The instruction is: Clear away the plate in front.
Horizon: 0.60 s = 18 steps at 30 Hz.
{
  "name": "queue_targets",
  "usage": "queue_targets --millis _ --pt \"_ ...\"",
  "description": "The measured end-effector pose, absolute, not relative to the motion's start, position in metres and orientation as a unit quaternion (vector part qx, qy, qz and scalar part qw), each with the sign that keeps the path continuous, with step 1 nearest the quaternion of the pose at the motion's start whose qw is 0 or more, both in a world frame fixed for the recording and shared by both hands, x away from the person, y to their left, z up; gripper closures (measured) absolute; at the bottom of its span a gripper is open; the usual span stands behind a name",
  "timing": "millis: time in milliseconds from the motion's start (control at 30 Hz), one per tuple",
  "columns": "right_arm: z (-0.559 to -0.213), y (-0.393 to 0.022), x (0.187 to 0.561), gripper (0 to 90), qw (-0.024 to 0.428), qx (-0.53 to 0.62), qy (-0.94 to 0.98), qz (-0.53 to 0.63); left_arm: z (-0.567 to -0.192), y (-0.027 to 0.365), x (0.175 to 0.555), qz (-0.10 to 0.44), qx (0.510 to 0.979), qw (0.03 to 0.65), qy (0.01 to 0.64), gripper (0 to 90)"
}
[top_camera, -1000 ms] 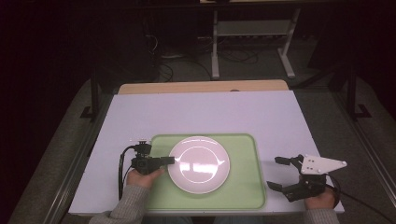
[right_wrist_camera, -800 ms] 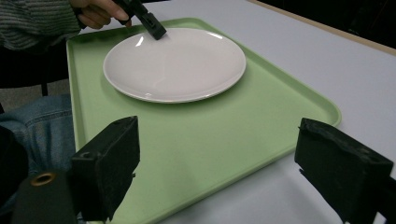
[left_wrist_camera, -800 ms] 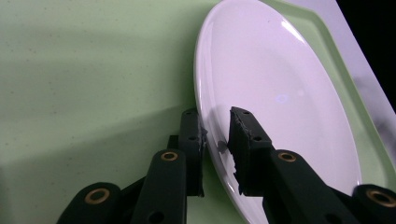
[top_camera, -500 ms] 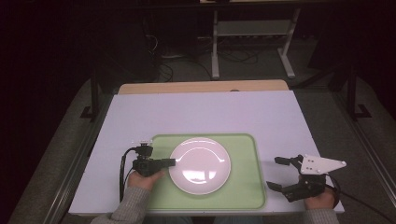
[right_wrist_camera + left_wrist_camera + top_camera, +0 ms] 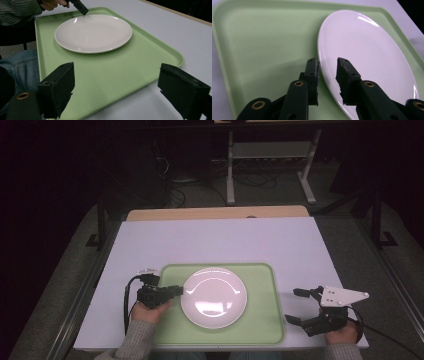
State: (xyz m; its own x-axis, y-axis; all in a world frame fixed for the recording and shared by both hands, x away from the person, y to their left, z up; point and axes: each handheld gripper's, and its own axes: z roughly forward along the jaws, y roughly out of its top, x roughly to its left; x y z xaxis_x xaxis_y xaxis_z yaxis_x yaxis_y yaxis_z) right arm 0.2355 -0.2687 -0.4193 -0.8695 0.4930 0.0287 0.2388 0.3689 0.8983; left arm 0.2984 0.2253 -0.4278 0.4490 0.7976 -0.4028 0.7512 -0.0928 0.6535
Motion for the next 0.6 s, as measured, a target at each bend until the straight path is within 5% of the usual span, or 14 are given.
queue_targets --millis 600 --pt "-0.420 -0.276 0.237 13.2 0.127 0.240 0.811 0.518 -0.408 0.241 0.282 0.136 0.767 0.435 0.452 56.0"
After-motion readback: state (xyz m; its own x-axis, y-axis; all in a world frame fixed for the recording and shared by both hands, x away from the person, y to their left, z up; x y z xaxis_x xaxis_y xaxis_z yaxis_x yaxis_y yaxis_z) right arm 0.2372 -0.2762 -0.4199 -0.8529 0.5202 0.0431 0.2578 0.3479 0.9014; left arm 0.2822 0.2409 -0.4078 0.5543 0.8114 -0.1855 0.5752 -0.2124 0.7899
